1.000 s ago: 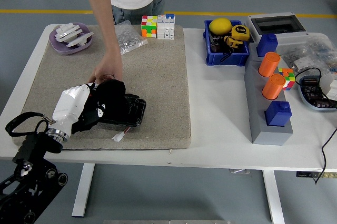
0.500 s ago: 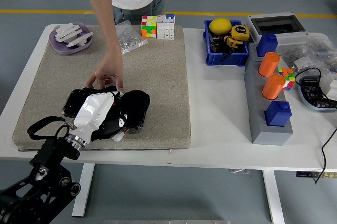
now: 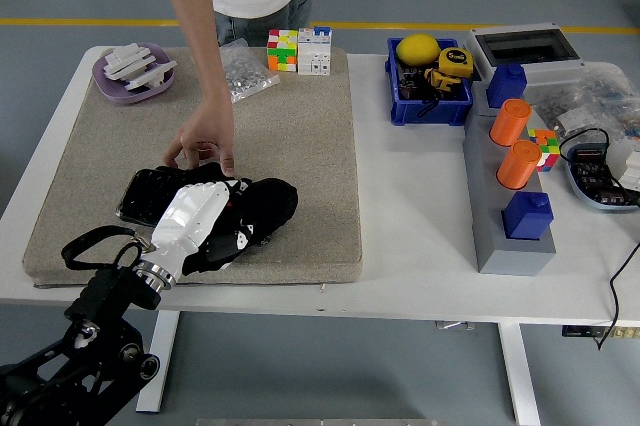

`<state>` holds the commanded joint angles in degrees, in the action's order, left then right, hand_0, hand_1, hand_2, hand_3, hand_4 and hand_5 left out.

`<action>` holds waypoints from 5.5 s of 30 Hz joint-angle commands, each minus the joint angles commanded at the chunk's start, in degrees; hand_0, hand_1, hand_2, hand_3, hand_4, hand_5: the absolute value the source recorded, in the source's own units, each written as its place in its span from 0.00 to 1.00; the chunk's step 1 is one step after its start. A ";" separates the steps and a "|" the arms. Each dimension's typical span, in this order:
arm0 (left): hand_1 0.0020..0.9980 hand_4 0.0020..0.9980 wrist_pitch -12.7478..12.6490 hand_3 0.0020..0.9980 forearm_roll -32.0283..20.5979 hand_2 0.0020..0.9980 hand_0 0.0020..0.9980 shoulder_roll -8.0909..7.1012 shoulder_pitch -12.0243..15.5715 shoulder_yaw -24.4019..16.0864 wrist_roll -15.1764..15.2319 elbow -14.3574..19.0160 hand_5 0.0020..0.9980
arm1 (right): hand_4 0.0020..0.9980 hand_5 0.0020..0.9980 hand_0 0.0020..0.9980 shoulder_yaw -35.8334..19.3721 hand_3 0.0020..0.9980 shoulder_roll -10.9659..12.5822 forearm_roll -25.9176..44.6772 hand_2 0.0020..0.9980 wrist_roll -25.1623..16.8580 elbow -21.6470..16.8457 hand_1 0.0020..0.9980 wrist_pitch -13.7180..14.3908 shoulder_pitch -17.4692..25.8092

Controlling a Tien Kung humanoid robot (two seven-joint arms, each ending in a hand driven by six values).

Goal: Pick the rag up,wipe the panel,place it on the desk

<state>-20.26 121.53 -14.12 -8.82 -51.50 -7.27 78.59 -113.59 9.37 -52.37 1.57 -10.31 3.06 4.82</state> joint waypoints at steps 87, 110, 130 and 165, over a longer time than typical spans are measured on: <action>0.87 0.90 2.28 0.85 -0.50 0.85 0.83 -1.59 1.05 -30.05 6.87 -20.08 0.23 | 0.98 0.43 0.53 -1.39 0.57 -0.14 -1.62 0.66 0.20 0.00 0.57 0.48 0.34; 0.71 0.65 2.89 0.56 -41.72 0.64 0.66 -0.19 4.34 -31.95 34.56 -16.59 0.33 | 0.97 0.43 0.53 -2.62 0.56 -0.21 -2.67 0.66 0.20 0.00 0.57 0.63 0.54; 0.65 0.67 16.02 0.56 -75.04 0.60 0.56 2.45 4.54 -30.28 38.93 -14.65 0.32 | 0.97 0.43 0.53 -2.41 0.56 -0.65 -2.18 0.66 0.25 0.00 0.57 0.84 0.64; 0.64 0.71 15.62 0.57 -71.66 0.59 0.57 0.33 5.72 -31.88 37.56 -14.37 0.26 | 0.97 0.42 0.52 7.79 0.56 -1.31 7.63 0.66 1.14 0.00 0.57 2.96 0.97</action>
<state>-4.63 49.87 -13.78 -3.11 -83.38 30.29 64.23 -105.80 8.06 -44.74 2.71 -10.31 6.02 5.78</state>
